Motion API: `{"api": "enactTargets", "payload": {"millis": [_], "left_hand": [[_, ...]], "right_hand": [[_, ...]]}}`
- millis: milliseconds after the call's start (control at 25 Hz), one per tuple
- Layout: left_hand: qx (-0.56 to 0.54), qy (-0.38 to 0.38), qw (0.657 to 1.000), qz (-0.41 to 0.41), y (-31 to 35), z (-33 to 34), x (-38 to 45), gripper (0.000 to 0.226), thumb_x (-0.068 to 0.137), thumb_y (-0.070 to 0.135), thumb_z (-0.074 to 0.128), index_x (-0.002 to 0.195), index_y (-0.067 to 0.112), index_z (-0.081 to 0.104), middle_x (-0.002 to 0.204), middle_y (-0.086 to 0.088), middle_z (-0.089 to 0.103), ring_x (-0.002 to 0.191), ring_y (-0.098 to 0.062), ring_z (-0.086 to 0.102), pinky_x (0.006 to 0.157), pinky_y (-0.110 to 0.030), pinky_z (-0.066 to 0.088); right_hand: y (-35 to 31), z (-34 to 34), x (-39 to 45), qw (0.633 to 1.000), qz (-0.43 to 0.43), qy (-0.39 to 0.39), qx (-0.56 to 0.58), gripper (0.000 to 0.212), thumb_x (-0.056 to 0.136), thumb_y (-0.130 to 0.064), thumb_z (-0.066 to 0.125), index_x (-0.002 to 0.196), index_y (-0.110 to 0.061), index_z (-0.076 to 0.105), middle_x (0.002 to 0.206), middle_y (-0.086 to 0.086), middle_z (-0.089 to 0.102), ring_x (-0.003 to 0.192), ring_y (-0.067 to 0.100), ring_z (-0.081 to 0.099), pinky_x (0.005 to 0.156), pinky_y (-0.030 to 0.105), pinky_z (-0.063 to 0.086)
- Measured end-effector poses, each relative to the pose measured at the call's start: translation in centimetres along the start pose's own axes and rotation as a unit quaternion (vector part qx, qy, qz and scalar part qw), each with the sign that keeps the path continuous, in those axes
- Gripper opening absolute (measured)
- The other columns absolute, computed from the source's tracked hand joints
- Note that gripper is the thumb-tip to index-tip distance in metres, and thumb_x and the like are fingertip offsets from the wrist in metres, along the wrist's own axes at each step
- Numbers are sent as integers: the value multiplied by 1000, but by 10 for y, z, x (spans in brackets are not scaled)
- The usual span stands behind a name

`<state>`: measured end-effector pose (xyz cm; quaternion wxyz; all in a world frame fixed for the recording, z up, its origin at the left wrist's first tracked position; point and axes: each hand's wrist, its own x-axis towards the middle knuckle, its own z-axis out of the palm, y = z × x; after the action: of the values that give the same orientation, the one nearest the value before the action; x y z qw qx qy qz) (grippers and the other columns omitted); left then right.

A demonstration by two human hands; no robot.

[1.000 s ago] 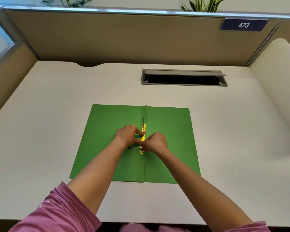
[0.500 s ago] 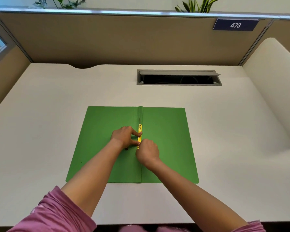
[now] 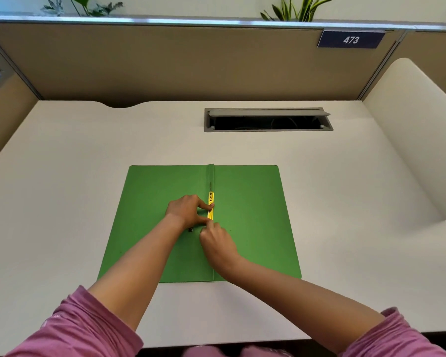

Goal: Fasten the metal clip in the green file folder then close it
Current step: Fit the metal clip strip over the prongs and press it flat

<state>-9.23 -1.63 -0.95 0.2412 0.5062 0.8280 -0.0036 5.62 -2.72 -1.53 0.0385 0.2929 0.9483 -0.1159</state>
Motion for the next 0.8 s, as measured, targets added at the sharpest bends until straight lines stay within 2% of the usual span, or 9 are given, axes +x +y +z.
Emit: {"api": "enactTargets", "payload": {"millis": [80,120,160,280,360,640,800], "left_hand": [[-1,1,1000,2,0,0,-1,54,72,65,72,124,52,61,125,5,68,116,-17,63,85,-33,52],[0,1,1000,3,0,0,-1,56,71,66,73,124,53,61,125,5,68,117,-17,63,84,-33,52],[-1,1,1000,3,0,0,-1,57,70,66,73,124,53,61,125,5,68,117,-17,63,84,-33,51],[-12,4,1000,2,1,1,-2,60,68,67,74,124,53,61,124,7,69,117,-16,63,79,-30,48],[-18,5,1000,1,1,0,-2,61,67,68,75,124,52,61,123,7,69,116,-16,63,78,-29,46],[-13,17,1000,-2,0,2,-2,61,67,69,74,124,53,61,123,7,68,116,-18,62,74,-28,43],[-9,22,1000,-3,1,2,-3,61,67,69,73,124,54,60,123,7,69,116,-18,63,74,-29,43]], "right_hand": [[7,-1,-7,997,-53,-36,-44,22,76,-7,67,97,-5,75,92,9,71,76,18,67,61,25,53],[12,-4,-9,995,-64,-43,-59,20,68,-12,74,87,-10,78,83,4,72,67,13,66,54,22,51],[17,-2,-11,994,-75,-26,-76,19,67,-12,74,86,-11,78,81,3,71,65,13,65,53,22,50],[32,7,-15,996,-81,4,-25,30,87,8,45,110,5,63,105,20,62,89,32,61,72,40,52],[35,13,-16,997,-61,31,25,33,90,11,36,116,7,56,111,22,57,98,36,56,80,45,48],[18,27,-11,987,55,51,142,24,93,4,38,105,3,59,104,19,60,95,35,55,79,42,41],[15,32,-14,981,74,64,170,22,95,-1,40,103,2,61,100,17,59,90,34,57,78,43,45]]}}
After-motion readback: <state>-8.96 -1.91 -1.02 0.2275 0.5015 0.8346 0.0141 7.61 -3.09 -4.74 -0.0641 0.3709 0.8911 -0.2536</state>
